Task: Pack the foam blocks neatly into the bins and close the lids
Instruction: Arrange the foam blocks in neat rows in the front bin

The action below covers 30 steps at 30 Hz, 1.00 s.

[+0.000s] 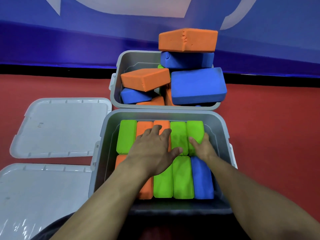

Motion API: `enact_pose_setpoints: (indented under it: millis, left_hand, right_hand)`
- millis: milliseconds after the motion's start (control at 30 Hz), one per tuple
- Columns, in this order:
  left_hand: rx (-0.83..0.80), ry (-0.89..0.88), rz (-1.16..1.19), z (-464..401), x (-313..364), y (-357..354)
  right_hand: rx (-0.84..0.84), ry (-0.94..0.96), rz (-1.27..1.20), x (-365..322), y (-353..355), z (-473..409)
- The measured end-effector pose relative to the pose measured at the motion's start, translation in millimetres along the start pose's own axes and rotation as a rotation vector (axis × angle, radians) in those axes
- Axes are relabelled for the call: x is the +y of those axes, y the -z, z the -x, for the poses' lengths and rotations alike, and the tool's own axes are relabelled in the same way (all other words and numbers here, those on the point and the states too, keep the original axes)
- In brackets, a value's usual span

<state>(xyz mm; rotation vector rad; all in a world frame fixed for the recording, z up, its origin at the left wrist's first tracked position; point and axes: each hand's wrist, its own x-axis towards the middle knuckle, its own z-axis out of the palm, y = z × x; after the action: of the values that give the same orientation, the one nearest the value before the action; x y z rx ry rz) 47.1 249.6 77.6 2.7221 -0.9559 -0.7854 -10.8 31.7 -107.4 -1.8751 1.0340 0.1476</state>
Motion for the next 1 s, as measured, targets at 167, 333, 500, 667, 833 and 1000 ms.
enact_pose_setpoints:
  millis: [167, 333, 500, 667, 833, 1000]
  left_hand:
    - [-0.022, 0.019, -0.025, -3, -1, -7]
    - [0.012, 0.020, -0.030, -9, -10, -21]
    - [0.168, 0.179, 0.107, -17, -40, -68]
    - [0.128, 0.264, 0.034, -38, -78, -112]
    - [0.071, 0.190, -0.111, -78, -91, -135]
    - [0.217, 0.162, -0.146, -85, -97, -163]
  right_hand:
    - [-0.014, -0.006, 0.051, 14, -10, -14]
    - [-0.001, -0.006, 0.090, 14, -12, -15]
    - [0.021, 0.091, 0.325, 15, -15, -4]
    - [0.038, 0.142, 0.534, 23, -20, -4]
    - [0.064, 0.187, 0.576, 30, -24, -7]
    - [0.273, 0.506, 0.717, 31, -35, 13]
